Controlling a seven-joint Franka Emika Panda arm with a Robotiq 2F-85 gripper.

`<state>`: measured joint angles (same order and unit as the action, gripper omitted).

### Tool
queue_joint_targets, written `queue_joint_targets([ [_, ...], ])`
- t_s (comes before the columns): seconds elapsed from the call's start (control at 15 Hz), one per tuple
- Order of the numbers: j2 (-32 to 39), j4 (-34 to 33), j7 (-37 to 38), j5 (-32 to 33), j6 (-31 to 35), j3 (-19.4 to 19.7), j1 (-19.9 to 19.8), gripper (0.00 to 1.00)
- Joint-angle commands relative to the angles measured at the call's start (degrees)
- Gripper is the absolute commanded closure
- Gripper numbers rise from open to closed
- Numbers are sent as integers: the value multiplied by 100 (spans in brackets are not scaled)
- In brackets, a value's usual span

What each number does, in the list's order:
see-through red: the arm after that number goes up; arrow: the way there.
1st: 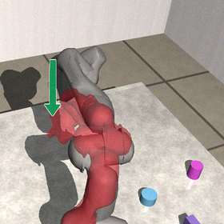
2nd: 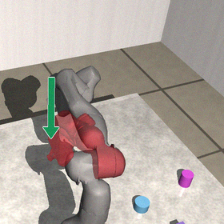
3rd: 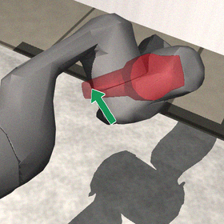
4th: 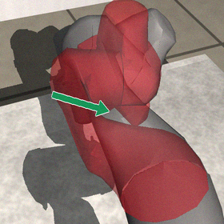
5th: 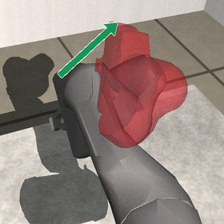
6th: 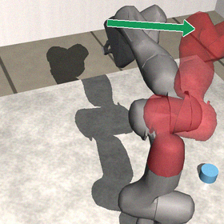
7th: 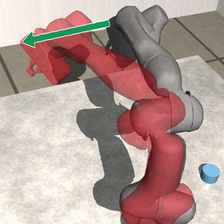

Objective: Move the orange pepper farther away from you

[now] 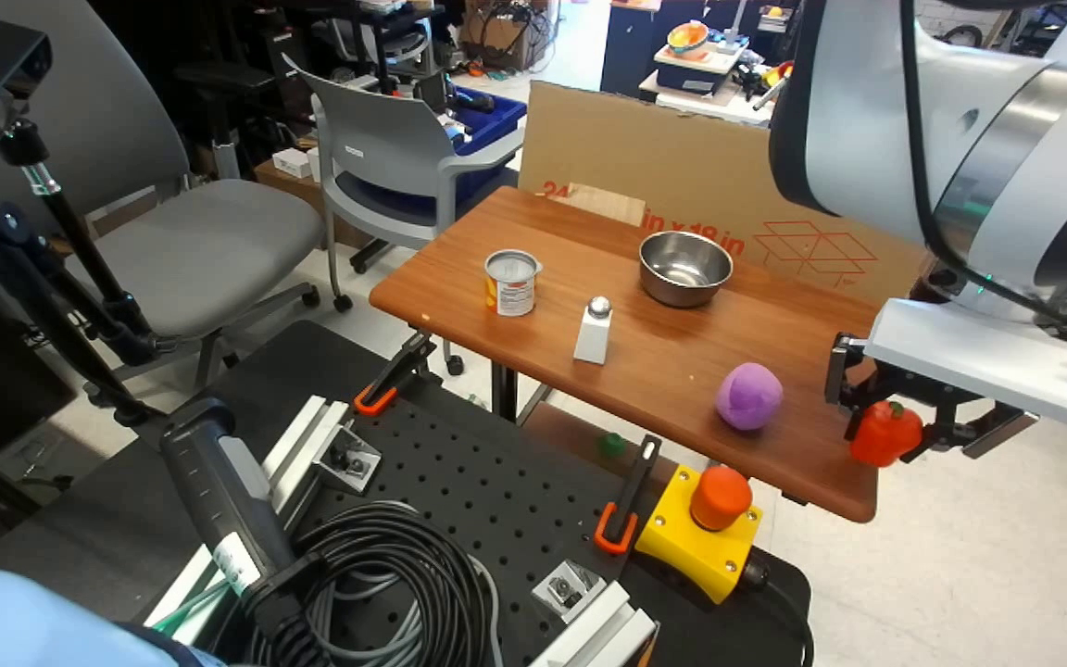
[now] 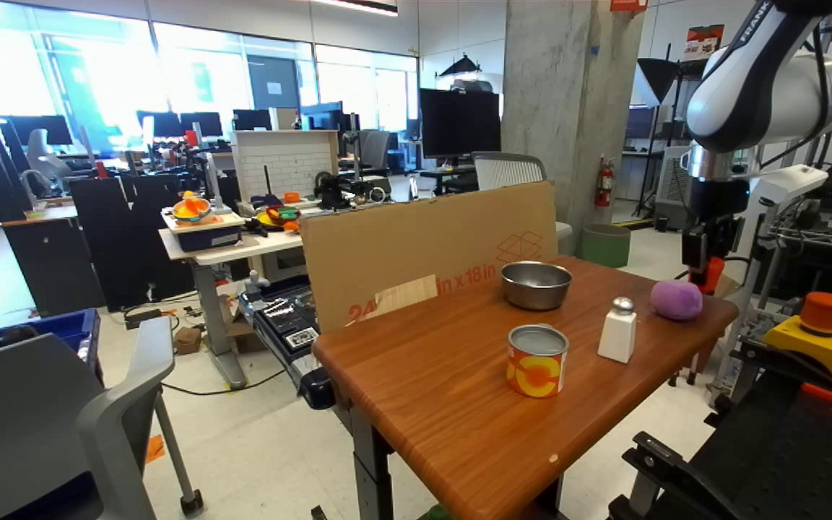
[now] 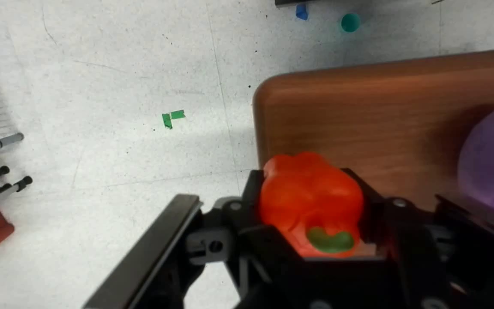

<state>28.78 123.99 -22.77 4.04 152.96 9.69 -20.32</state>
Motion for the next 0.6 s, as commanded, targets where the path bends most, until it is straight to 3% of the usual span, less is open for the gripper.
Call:
queue_joint_targets([
  [0.0,137,-558,-19,-186,-253,-289,-86,79],
  [0.53,1383,-2305,567,-443,-233,-698,114,79],
])
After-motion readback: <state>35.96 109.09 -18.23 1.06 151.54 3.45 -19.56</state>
